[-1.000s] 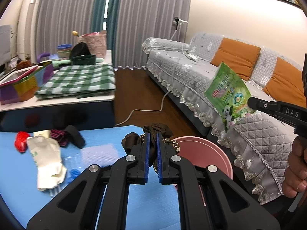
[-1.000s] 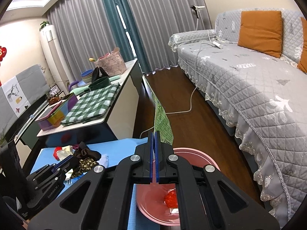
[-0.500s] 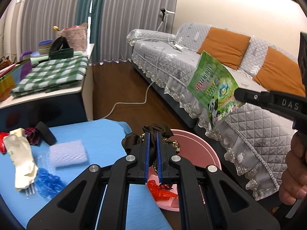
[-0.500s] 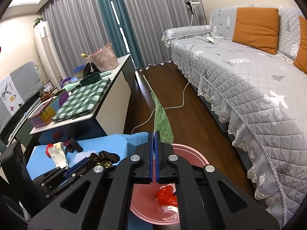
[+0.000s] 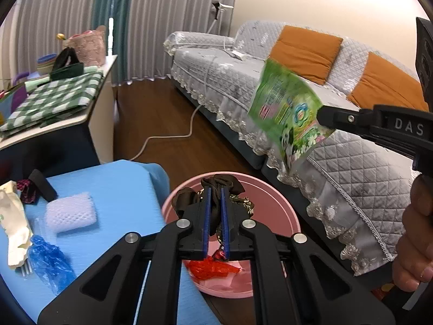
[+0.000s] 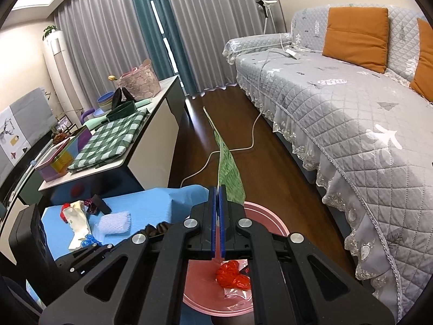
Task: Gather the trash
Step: 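Open both tools to drop the pouch and cloth into the bin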
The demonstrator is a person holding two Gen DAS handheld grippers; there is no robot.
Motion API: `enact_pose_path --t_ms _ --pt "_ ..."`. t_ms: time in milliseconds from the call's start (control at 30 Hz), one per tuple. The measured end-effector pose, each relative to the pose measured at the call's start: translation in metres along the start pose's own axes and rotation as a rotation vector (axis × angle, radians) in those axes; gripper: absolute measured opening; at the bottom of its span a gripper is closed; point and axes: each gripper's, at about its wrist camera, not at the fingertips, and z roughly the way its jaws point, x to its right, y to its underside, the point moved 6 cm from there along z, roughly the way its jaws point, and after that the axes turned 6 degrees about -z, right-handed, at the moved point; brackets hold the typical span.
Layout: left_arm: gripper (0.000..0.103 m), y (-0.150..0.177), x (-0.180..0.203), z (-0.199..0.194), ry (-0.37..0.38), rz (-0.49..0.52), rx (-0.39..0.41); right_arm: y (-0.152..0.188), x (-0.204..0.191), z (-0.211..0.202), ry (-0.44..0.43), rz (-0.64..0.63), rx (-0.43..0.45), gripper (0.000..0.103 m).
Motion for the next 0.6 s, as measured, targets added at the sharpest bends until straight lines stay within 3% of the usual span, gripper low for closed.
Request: enact_pose_path --t_ms 67,133,200,267,400,600 --pt "0.019 0.001 0.001 0.0 0.008 -0.001 -0.009 0.0 0.002 0.001 0.001 0.008 -0.005 0.006" --pt "0.021 0.002 0.001 -0.001 0.005 0.001 -0.01 0.001 0.004 0.002 0.002 0.013 -0.011 0.01" --pt "0.021 0.002 -0.002 -0.003 -0.001 0.002 -0.01 0.001 0.005 0.002 0.006 0.015 -0.012 0.022" --pt "0.022 0.002 -0.006 -0.005 -0.007 -0.004 -0.008 0.0 0.006 0.001 0.011 0.019 -0.002 0.044" --pt "0.024 0.003 -0.015 -0.014 -0.025 -0.015 0.0 -0.003 0.002 -0.003 0.012 0.012 0.018 0.053" --pt "0.039 0.002 -0.034 -0.033 -0.062 -0.029 0.028 -0.007 -0.013 -0.009 0.005 -0.019 0.056 0.068"
